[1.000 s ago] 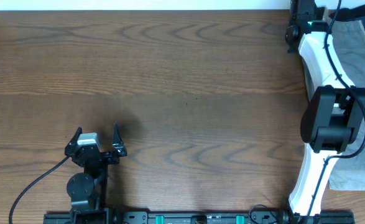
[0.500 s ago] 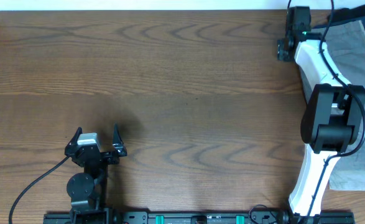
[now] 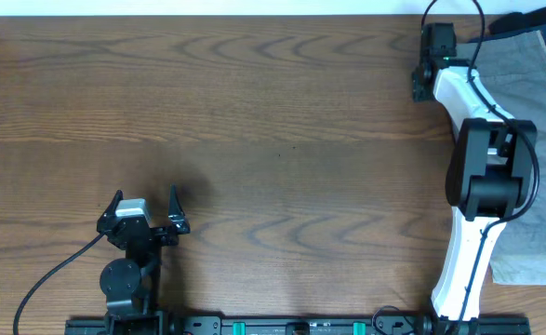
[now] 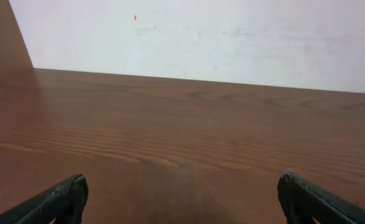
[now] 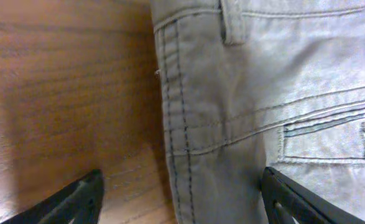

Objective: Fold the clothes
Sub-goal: 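Grasp the grey-green shorts on top of the stack with the right gripper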

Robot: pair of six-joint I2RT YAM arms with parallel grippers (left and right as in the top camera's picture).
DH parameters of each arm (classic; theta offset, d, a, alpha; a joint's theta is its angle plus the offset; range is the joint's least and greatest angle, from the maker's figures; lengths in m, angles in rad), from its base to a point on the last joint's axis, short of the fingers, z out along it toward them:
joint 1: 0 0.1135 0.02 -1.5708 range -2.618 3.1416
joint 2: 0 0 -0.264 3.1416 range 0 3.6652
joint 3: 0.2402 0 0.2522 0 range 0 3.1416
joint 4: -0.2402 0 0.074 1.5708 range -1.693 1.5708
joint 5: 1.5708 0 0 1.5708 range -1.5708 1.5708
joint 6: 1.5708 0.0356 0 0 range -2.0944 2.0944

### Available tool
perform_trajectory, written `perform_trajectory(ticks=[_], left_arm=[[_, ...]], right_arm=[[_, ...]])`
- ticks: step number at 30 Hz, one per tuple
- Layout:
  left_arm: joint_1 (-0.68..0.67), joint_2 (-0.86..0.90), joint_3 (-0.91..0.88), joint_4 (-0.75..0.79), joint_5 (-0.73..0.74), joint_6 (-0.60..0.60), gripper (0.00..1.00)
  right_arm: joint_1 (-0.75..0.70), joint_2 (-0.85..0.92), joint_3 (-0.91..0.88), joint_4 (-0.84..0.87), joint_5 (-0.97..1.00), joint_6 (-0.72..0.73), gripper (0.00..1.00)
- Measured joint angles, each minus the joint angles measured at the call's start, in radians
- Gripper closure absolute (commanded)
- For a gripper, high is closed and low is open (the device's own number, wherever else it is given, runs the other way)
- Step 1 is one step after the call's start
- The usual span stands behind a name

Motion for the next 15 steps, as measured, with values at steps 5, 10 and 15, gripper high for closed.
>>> perform_trajectory(ticks=[5, 10, 15], left_arm=[[0.000, 0.000, 0.000, 0.000, 0.000, 0.000, 0.02], [0.000, 0.000, 0.000, 0.000, 0.000, 0.000, 0.02], [0.000, 0.000, 0.000, 0.000, 0.000, 0.000, 0.02]], right_arm=[[-0.022, 0.003, 0.000, 0.003, 0.003, -0.010, 0.43], [-0.060, 0.003, 0.000, 0.001, 0.003, -0.013, 0.65], [-0.069, 0.003, 0.000, 0.000, 0.000, -0.003, 0.69]])
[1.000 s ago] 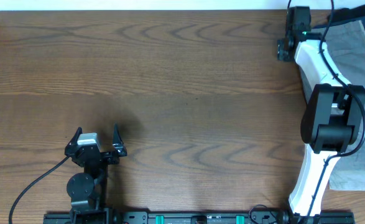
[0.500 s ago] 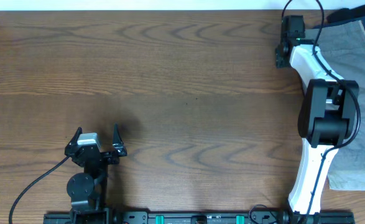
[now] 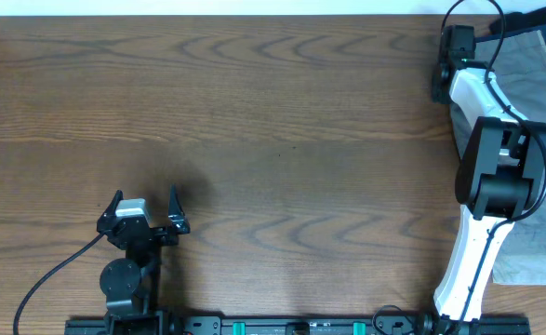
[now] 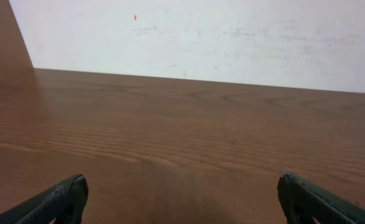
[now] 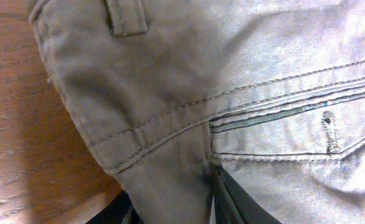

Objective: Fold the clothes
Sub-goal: 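Grasp the grey-green shorts on top of the stack with the right gripper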

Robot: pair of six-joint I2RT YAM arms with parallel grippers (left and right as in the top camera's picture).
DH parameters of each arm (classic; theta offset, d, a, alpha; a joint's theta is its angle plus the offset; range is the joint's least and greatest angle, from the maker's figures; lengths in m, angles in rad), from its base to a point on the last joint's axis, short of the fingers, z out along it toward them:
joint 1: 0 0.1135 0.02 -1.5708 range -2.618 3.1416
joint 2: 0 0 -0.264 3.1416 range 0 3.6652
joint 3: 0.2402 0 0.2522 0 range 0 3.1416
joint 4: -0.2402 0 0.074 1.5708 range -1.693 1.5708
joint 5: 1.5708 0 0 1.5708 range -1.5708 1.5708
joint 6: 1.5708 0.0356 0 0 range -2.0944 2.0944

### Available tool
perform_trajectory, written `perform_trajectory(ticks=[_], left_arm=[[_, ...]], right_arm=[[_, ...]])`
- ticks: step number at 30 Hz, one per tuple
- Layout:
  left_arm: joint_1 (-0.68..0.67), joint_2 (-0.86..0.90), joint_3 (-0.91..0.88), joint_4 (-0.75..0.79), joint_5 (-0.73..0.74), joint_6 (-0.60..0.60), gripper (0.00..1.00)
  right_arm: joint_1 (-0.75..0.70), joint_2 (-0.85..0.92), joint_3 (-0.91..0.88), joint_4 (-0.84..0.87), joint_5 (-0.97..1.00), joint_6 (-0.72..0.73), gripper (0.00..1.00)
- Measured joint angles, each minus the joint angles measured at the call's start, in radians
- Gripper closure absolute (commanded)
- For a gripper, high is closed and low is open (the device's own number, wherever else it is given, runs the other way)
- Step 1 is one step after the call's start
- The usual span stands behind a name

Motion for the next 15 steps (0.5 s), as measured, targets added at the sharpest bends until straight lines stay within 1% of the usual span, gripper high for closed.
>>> perform_trajectory(ticks=[2, 6, 9, 13, 15], left_arm=[[0.000, 0.000, 0.000, 0.000, 0.000, 0.000, 0.02], [0.000, 0.000, 0.000, 0.000, 0.000, 0.000, 0.02], [0.000, 0.000, 0.000, 0.000, 0.000, 0.000, 0.02], [0.000, 0.000, 0.000, 0.000, 0.000, 0.000, 0.02], [0.000, 0.000, 0.000, 0.000, 0.000, 0.000, 0.02]], right_arm=[[0.001, 0.000, 0.000, -0.001, 0.000, 0.003, 0.69], [0.002, 0.000, 0.001, -0.002, 0.000, 0.019, 0.74], [0.003, 0.000, 0.003, -0.002, 0.001, 0.033, 0.76], [0.004, -0.003, 0.003, -0.001, 0.003, 0.045, 0.80], [0.004, -0.006, 0.003, -0.002, 0.003, 0.047, 0.80]])
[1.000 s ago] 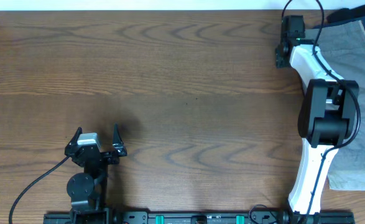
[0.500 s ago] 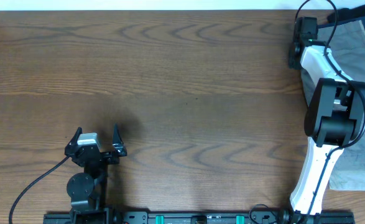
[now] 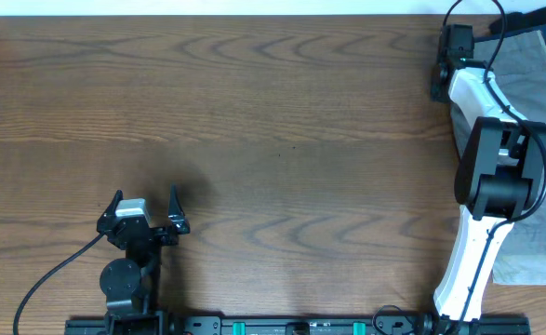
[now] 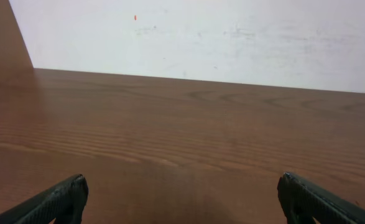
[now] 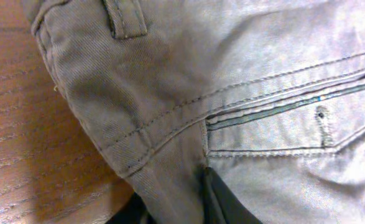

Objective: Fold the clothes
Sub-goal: 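Grasp the grey-green shorts on top of the stack with the right gripper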

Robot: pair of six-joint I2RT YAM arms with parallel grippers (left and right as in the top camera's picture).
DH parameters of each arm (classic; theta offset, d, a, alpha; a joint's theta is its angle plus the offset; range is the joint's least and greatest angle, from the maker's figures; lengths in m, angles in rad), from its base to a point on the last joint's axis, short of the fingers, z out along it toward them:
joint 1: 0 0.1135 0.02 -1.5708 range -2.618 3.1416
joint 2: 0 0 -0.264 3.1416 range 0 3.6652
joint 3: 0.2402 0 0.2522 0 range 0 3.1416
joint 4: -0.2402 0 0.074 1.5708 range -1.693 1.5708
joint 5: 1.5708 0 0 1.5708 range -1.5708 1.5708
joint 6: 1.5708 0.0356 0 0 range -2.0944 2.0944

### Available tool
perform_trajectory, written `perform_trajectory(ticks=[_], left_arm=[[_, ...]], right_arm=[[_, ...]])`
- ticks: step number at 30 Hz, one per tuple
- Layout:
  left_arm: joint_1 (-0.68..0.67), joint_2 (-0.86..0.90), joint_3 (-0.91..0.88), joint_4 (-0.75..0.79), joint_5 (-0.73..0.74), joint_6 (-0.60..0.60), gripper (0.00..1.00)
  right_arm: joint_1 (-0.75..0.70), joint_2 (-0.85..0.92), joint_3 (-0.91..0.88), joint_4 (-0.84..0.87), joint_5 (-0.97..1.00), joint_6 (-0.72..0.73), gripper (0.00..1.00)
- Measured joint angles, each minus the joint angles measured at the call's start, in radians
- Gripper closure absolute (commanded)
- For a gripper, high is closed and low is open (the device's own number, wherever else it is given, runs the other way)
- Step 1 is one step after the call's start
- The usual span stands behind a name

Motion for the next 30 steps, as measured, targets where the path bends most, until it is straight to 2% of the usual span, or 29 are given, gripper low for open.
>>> perform_trajectory(ticks=[4, 7, 13, 20, 30], left_arm=[[0.000, 0.000, 0.000, 0.000, 0.000, 0.000, 0.02], [0.000, 0.000, 0.000, 0.000, 0.000, 0.000, 0.02], [0.000, 0.000, 0.000, 0.000, 0.000, 0.000, 0.02], [0.000, 0.000, 0.000, 0.000, 0.000, 0.000, 0.02], [0.000, 0.000, 0.000, 0.000, 0.000, 0.000, 0.02]], right_arm=[[0.000, -0.010, 0.000, 0.000, 0.000, 0.004, 0.77], [0.000, -0.016, 0.000, 0.000, 0.005, 0.005, 0.83], [0.000, -0.028, 0.000, 0.000, 0.028, 0.010, 0.85], [0.000, -0.035, 0.000, -0.007, 0.039, 0.016, 0.99], [0.000, -0.076, 0.000, -0.037, 0.042, 0.063, 0.99]])
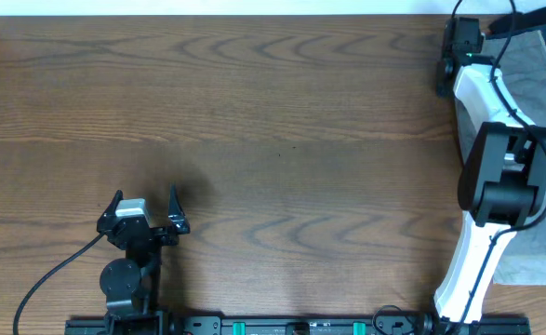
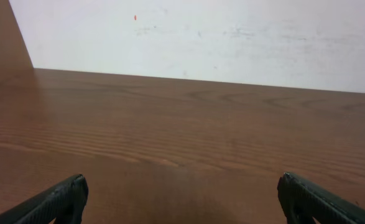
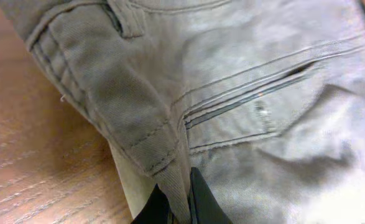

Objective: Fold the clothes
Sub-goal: 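Grasp the grey-green shorts on top of the stack with the right gripper, then pull the shorts left onto the open table with the right gripper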

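Grey trousers (image 1: 544, 70) lie at the table's far right, mostly hidden under my right arm in the overhead view. In the right wrist view the waistband edge (image 3: 107, 93) and a welt pocket (image 3: 244, 99) fill the frame. My right gripper (image 3: 179, 202) is shut on the trousers' waistband edge, which is raised and shows a pale lining (image 3: 132, 186). The right gripper (image 1: 460, 42) sits at the far right corner. My left gripper (image 1: 144, 216) rests open near the front left, over bare wood, with nothing between its fingertips (image 2: 64, 198).
The wooden table (image 1: 273, 140) spreads wide to the left of the trousers. A dark garment (image 1: 533, 19) shows at the far right corner behind the trousers. A white wall (image 2: 201, 37) rises beyond the table's far edge.
My right gripper, still pinching the waistband edge, has shifted slightly toward the far right; the fabric is lifted more, and pale lining now shows beneath it. The left arm has not moved.
My right gripper first hung open over the trousers' left edge. Half a second later it was shut on the waistband edge and stayed so. Now it holds that edge raised off the table. My left gripper stayed open and still throughout.
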Robot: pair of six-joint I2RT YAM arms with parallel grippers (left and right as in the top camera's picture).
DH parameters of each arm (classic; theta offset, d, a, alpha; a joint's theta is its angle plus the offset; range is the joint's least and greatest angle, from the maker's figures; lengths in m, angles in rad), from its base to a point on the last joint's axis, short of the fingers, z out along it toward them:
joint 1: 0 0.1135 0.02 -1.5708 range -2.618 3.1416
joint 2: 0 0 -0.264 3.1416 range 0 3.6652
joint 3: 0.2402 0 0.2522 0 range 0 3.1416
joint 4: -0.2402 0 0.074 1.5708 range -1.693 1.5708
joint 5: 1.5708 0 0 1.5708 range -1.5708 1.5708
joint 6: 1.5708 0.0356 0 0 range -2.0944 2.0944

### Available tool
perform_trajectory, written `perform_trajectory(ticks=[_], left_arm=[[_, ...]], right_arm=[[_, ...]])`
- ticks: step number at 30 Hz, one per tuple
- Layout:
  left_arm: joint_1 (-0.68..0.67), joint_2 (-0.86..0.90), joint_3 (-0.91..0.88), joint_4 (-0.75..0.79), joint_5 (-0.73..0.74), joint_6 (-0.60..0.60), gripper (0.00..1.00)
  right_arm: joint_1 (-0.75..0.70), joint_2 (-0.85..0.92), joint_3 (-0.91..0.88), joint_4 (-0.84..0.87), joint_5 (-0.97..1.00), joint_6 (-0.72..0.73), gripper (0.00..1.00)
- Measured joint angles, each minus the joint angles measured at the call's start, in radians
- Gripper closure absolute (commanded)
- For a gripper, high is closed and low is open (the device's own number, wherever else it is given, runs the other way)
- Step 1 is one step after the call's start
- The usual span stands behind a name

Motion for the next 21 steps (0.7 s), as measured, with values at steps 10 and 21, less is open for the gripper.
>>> perform_trajectory(ticks=[10, 21], left_arm=[[0.000, 0.000, 0.000, 0.000, 0.000, 0.000, 0.02], [0.000, 0.000, 0.000, 0.000, 0.000, 0.000, 0.02]], right_arm=[[-0.001, -0.142, 0.000, -0.020, 0.005, 0.031, 0.99], [0.010, -0.144, 0.000, -0.067, -0.050, 0.038, 0.99]])
